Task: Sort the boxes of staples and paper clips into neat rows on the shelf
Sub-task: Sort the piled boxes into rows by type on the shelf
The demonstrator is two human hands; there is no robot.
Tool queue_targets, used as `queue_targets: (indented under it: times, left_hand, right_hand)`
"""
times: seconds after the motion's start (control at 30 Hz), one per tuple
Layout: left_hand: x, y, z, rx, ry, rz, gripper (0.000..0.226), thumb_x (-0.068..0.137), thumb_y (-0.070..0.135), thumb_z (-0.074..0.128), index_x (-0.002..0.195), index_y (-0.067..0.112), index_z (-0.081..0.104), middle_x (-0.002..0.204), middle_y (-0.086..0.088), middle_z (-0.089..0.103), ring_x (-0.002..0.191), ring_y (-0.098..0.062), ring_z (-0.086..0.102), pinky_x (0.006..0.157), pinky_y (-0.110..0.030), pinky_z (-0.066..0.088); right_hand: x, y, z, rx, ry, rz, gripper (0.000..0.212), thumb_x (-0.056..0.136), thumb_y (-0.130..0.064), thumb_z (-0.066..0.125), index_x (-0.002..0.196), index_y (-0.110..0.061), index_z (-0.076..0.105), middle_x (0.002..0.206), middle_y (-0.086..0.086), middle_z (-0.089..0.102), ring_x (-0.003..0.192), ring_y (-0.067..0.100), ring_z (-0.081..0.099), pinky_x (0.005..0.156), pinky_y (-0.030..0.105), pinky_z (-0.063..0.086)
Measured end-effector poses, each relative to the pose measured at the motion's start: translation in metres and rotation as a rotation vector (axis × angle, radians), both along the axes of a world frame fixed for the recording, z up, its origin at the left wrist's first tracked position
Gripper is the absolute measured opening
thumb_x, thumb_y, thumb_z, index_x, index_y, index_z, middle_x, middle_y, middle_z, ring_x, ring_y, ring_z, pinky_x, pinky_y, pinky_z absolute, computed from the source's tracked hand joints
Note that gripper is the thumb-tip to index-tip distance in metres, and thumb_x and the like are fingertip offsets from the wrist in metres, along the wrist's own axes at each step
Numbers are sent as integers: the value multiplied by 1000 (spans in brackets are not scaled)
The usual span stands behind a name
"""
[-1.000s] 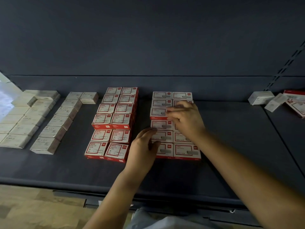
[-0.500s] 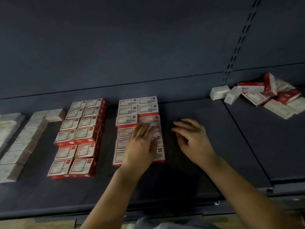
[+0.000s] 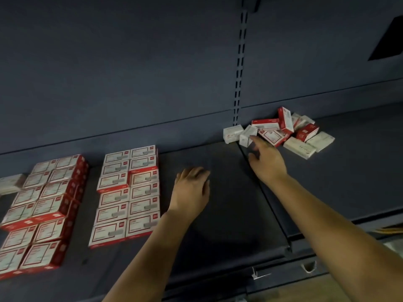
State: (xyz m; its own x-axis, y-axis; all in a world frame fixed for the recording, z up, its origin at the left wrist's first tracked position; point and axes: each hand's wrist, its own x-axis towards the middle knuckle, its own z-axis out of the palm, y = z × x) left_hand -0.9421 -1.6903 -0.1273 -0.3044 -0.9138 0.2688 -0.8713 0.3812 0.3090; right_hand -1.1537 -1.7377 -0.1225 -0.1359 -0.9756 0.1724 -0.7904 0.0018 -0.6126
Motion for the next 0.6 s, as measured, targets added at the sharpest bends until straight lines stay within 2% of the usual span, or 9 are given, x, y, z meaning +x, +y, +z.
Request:
queue_targets:
  times: [0.1,0.17,0.23,0.3,0.4,0.47,0.6]
  left_hand:
    - [-8,-1,6,17,3,1,32,92,18,48,119,8,61,122,-11,59,115,-31,52,99,-45,38]
    - [-10,0,6,0,35,-5,36,87,22,42,108,5,66,108,-13,65,99,-34,61,87,-48,48]
    - [-12,1,5,-2,35,-10,41,84,25,38,103,5,68,103,-12,66,94,-34,63,82,-48,51]
    - [-14,3,6,11,4,-20,41,83,26,38,102,7,68,102,-10,67,95,-32,63,81,-47,52]
    - [-14,4,7,12,-16,-28,39,83,26,39,100,9,70,100,-7,67,94,-30,64,80,-44,52]
    - [-14,2,10,7,-9,-27,37,83,25,39,99,10,70,100,-6,67,93,-28,64,81,-42,51]
    - [-14,2,11,15,35,-17,35,84,24,42,100,9,70,99,-7,68,91,-28,65,83,-42,51]
  right_hand:
    - [-3,-18,7,102,74,22,53,92,-26,50,141,-21,30,112,10,59,103,31,56,82,38,48]
    - [-2,-25,8,102,77,17,43,93,-32,47,132,-19,35,101,10,61,95,31,59,71,35,47]
    - [0,-31,7,88,55,-1,38,93,-37,47,124,-17,38,98,9,62,92,30,60,66,31,42]
    - [2,-37,7,84,7,-32,45,91,-43,51,123,-15,37,105,9,61,98,29,59,68,31,41]
    - [5,-46,12,144,-17,-107,67,85,-50,57,131,-10,29,114,14,59,106,33,56,71,36,43]
    - [5,-53,14,182,-29,-151,68,84,-51,58,129,-9,29,116,17,58,107,35,56,72,37,44]
    - [5,-57,10,163,-130,-191,52,87,-39,58,121,-7,36,108,15,60,98,32,59,67,34,43]
